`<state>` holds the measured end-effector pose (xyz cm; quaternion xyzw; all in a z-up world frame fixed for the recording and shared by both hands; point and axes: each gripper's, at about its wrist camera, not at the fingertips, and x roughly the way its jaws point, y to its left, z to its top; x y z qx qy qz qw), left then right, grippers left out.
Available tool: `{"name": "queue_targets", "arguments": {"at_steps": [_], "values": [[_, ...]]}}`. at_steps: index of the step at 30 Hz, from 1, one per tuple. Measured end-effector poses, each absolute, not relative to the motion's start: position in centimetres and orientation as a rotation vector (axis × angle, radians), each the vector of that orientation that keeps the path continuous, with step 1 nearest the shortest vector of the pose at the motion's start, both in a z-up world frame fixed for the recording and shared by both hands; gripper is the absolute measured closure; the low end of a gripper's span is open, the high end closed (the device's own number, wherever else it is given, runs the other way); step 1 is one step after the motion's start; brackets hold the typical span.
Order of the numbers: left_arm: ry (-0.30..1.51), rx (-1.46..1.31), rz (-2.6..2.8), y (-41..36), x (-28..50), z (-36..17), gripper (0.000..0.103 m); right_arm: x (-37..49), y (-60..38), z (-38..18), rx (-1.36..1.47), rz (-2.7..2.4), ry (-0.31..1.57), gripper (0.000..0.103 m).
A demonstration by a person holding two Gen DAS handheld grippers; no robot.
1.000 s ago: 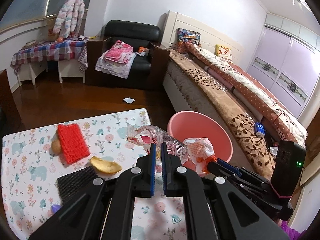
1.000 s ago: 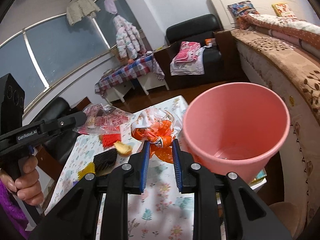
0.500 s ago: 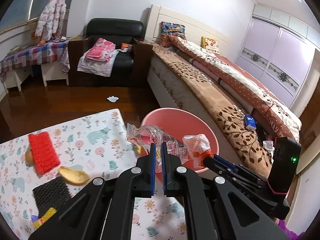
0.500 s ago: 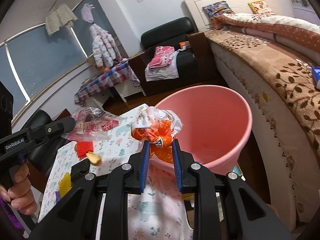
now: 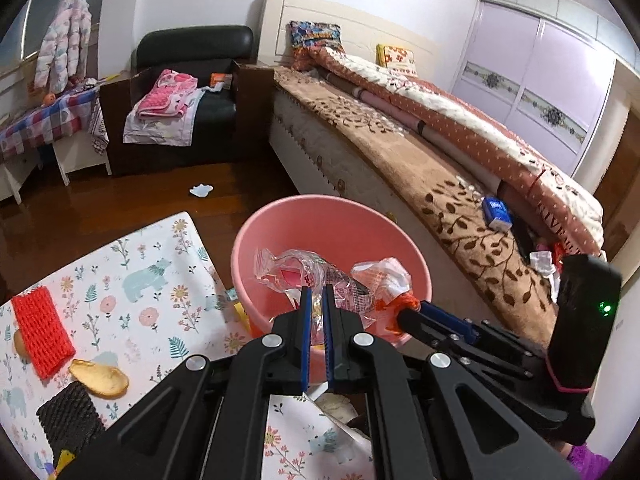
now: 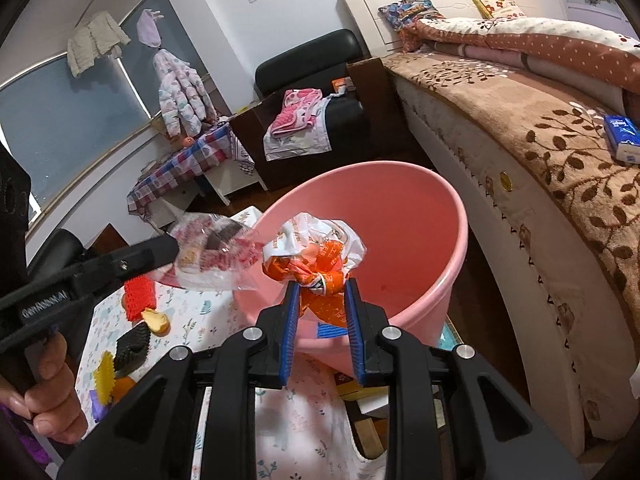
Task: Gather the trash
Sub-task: 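Carry the clear wrapper and orange bag over the pink bucket with both tools, then open both tools to drop the wrapper and orange bag into the bucket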
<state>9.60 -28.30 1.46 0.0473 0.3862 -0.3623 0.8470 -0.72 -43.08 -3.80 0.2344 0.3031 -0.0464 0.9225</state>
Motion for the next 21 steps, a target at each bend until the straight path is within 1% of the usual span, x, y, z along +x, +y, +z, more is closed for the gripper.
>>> {"name": "queue_targets", "arguments": {"at_steps": [13,18,21], "values": [[0.883,0.129,-0.758,-30.0,11.0,-1.4,0.097,0.3,-44.1,-4.5,0.500,-0.122,0.642,0.080],[0.896,0.133,-0.753,-30.1,11.1,-1.7,0.092,0.4,-44.1,-4.6,0.510,-0.117,0.645,0.078],[0.895,0.123,-0.757,-29.9,11.0,-1.6,0.084,0.5,-44.5,-4.6,0.525,-0.123,0.645,0.076]]}}
